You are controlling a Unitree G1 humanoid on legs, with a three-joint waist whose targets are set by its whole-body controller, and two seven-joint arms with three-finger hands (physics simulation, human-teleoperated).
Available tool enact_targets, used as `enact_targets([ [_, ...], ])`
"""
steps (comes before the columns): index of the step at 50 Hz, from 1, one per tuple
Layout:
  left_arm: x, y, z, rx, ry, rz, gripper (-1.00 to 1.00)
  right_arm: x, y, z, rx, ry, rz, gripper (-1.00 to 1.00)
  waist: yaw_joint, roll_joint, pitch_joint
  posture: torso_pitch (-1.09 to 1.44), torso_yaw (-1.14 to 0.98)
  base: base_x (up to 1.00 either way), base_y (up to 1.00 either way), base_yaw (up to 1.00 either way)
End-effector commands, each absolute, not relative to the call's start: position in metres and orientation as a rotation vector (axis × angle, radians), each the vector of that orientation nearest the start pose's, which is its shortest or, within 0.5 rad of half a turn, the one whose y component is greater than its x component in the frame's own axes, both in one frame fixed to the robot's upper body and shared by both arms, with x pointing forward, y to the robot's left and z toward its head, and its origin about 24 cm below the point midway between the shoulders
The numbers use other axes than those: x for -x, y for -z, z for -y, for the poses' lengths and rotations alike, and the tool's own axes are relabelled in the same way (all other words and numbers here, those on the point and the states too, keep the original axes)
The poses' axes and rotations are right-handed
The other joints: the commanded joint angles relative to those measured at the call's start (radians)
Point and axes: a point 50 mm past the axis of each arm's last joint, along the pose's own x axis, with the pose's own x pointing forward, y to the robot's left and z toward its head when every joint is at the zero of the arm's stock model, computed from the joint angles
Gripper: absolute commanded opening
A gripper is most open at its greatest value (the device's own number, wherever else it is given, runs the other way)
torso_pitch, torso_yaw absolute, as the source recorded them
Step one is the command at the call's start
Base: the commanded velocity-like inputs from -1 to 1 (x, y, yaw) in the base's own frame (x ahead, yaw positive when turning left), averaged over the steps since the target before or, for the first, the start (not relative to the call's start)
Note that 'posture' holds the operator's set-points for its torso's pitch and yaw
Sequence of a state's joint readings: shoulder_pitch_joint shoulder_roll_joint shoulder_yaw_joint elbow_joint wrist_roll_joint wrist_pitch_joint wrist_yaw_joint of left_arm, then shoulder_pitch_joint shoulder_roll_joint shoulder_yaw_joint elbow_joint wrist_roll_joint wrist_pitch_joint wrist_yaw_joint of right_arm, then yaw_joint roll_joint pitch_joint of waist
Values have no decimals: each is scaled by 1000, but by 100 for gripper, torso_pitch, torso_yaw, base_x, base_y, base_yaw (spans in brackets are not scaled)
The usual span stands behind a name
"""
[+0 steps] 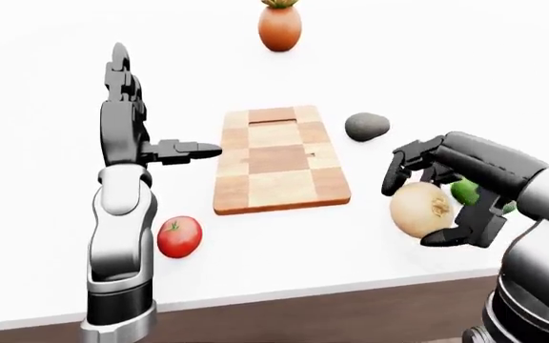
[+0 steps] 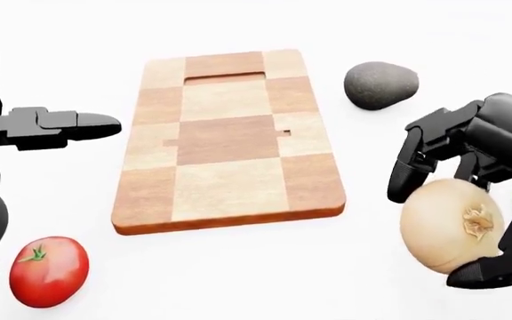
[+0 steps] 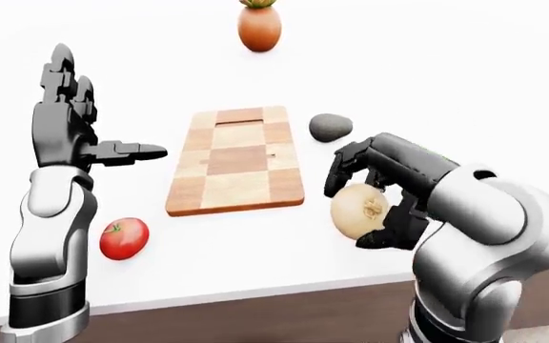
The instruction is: Place the avocado, onion, tomato and bell pepper on the cutting board.
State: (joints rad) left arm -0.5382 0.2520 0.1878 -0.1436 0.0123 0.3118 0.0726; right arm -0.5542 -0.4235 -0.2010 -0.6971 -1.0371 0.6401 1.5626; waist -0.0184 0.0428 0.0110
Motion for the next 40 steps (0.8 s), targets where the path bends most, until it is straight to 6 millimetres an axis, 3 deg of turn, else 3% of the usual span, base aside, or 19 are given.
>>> enact_targets([
  [1, -315, -221, -205, -186, -206, 442, 100, -231, -274, 197, 1123, -333, -123, -64, 1, -18, -11, 0, 0, 0, 0, 0],
  [8, -316, -219, -204, -184, -205, 440, 100, -247, -311, 178, 1186, -390, -49, -70, -1, -13, -6, 0, 0, 0, 0, 0],
  [13, -315, -218, -204, -179, -205, 439, 100, -270, -343, 164, 1235, -424, 3, -75, -4, -5, -3, 0, 0, 0, 0, 0],
  [20, -315, -219, -204, -175, -206, 443, 100, -304, -369, 147, 1239, -466, 60, -76, -4, 2, 1, 0, 0, 0, 0, 0],
  [33, -310, -229, -207, -170, -210, 458, 100, -388, -386, 113, 1204, -554, 80, -76, -7, 15, -4, 0, 0, 0, 0, 0],
  [40, -304, -234, -209, -174, -216, 464, 100, -411, -353, 98, 1106, -537, 73, -79, -5, 9, -4, 0, 0, 0, 0, 0],
])
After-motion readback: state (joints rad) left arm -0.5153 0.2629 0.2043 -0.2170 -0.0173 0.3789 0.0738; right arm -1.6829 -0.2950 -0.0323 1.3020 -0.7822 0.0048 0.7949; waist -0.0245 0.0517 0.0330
